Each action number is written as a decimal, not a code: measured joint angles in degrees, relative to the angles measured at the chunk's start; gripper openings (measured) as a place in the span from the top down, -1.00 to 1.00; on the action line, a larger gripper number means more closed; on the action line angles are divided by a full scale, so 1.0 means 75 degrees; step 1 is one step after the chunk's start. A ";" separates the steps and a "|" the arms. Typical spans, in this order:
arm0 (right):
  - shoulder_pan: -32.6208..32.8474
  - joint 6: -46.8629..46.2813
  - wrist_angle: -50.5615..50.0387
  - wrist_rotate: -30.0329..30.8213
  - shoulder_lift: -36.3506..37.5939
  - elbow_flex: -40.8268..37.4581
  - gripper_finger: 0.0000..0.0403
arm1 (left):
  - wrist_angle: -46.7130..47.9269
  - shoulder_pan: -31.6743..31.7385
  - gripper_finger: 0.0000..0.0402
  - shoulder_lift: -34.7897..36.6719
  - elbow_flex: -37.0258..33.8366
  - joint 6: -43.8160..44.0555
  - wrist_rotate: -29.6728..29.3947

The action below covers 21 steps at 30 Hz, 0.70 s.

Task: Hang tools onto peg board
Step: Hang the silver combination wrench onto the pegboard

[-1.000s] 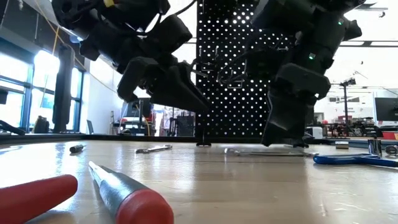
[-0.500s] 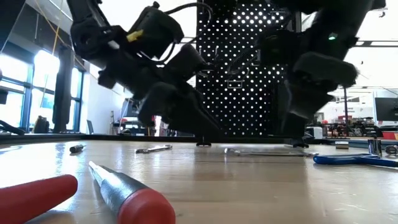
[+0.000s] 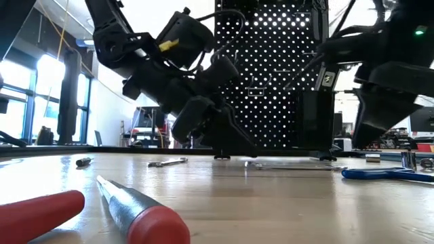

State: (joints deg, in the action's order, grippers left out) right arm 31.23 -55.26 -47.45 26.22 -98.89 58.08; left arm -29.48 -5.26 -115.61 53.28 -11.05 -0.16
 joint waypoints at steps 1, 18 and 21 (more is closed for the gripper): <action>0.0055 -0.0127 -0.0085 0.0049 0.0002 0.0000 0.64 | 0.0049 0.0027 0.60 0.0000 0.0000 0.0000 0.0006; 0.0339 -0.1277 -0.0732 0.0440 0.0009 0.0000 0.64 | -0.0123 0.0106 0.83 -0.0122 0.0003 0.0052 0.0589; 0.0339 -0.1617 -0.0903 0.0519 0.0011 0.0000 0.64 | -0.0290 0.0106 0.85 -0.0365 0.0014 0.0115 0.0648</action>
State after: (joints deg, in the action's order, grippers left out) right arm 33.78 -67.39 -54.22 30.11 -98.81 58.08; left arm -31.65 -4.47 -118.35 53.38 -10.18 4.70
